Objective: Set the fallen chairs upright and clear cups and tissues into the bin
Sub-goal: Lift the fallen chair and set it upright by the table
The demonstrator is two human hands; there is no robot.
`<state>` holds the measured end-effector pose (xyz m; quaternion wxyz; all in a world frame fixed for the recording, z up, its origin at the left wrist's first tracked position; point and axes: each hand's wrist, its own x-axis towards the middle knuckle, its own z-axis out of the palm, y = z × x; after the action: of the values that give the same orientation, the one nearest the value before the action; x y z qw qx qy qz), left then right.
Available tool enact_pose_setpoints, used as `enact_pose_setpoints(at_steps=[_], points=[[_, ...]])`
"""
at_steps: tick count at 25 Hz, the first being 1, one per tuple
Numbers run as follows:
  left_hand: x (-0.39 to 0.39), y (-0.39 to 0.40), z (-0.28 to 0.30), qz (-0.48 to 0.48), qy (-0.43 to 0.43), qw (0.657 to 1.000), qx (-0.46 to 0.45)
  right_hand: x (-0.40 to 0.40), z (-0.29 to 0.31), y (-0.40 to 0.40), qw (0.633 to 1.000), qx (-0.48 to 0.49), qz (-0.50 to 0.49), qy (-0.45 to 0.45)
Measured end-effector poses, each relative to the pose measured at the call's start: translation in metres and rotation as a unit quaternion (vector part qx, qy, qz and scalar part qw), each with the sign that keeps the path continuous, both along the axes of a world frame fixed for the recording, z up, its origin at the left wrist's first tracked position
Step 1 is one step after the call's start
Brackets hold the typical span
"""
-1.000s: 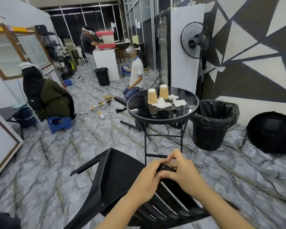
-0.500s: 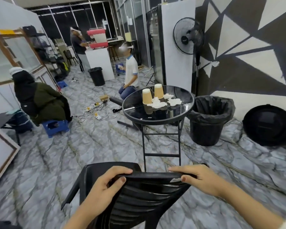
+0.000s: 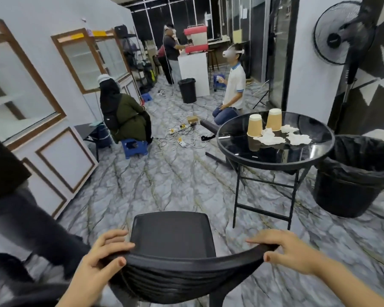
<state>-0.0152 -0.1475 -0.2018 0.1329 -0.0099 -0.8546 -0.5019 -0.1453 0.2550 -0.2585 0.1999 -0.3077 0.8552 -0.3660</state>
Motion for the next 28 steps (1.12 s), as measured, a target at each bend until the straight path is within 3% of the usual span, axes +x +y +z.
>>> enact_pose_setpoints(at_steps=[6,10,18,20,23,28], points=[[0.0,-0.008,-0.008,0.07,-0.036,0.991,0.107,-0.009,-0.015,-0.015,0.989,-0.125,-0.058,0.051],[-0.015,0.006,-0.007,0.061,-0.024,0.986,0.153,0.009,-0.013,0.007,0.977,-0.156,-0.104,0.106],[-0.086,0.075,-0.055,-0.056,-0.137,0.951,0.27,0.048,0.021,0.099,0.957,-0.056,-0.225,0.176],[-0.105,0.107,-0.066,-0.111,-0.192,0.943,0.25,0.074,0.023,0.128,0.941,-0.039,-0.282,0.184],[-0.129,0.153,-0.065,-0.223,-0.189,0.939,0.181,0.113,0.018,0.155,0.924,-0.012,-0.339,0.174],[-0.164,0.18,-0.053,-0.298,-0.194,0.931,0.08,0.121,0.004,0.148,0.913,-0.004,-0.367,0.176]])
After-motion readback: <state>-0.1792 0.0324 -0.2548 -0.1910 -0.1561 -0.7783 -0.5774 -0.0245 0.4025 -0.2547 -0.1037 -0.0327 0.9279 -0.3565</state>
